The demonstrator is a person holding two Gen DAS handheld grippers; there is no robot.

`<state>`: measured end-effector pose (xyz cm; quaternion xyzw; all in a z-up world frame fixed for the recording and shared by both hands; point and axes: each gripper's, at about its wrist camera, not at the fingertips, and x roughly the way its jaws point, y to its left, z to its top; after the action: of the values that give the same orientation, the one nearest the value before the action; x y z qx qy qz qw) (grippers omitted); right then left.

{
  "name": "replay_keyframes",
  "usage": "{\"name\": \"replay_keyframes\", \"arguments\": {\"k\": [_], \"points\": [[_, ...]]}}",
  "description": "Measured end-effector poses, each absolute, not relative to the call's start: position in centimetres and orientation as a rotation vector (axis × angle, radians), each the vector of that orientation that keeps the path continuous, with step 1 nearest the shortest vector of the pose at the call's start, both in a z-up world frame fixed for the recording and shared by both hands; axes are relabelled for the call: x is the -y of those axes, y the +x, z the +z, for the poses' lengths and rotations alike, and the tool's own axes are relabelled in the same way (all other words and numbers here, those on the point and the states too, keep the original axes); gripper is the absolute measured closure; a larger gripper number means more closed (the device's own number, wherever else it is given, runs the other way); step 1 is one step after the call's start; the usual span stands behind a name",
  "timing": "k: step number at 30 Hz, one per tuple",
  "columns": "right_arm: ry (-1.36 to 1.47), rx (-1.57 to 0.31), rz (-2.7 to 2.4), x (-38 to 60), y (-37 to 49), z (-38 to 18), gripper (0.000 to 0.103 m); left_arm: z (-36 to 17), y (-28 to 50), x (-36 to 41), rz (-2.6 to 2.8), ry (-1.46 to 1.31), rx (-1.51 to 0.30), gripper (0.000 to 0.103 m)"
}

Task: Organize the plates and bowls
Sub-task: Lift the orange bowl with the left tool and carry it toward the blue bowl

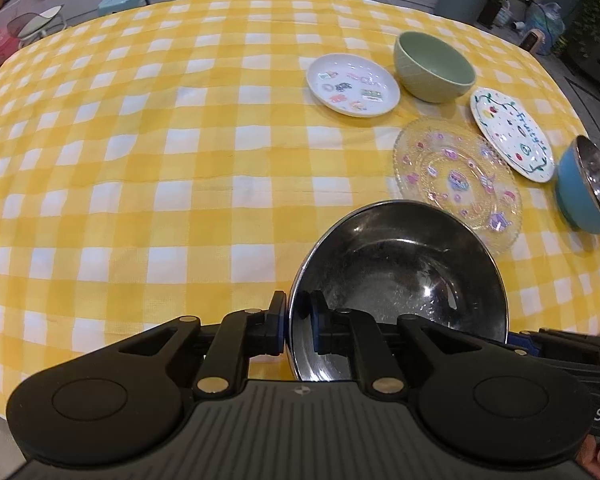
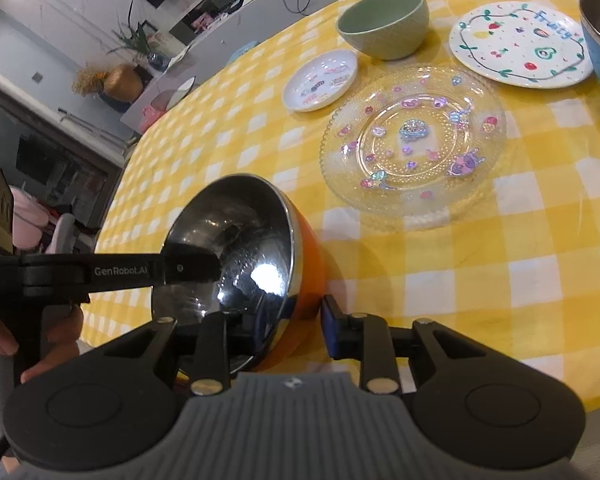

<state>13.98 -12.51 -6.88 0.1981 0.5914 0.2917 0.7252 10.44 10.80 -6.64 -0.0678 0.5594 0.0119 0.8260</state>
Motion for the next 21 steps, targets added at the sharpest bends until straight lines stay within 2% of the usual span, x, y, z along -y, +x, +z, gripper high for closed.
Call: {"name": "replay_keyframes", "arguments": {"k": [5,11,15,21], "points": [[0.439,-1.300,0.662,12.5,13.9,-6.5,0.070,-6.4,10.5,-9.9,0.062,-0.074,-1.165,0.090],[0.352,-1.238,0.689,11.8,13.6,-5.1,0.050,-6.6,10.7,-9.8,0.064,-0.064,-1.162,0.089],[0.289,-1.209,0.678,11.6,13.6,-5.1,0.050,-6.7,10.8,-9.6,0.070,-0.061,-1.169,0.087],[0.312,-1.275,0.712,11.8,14.2,-6.5,0.051,-6.7,10.7,-8.6,0.027,-0.022,-1.171,0.087]]}}
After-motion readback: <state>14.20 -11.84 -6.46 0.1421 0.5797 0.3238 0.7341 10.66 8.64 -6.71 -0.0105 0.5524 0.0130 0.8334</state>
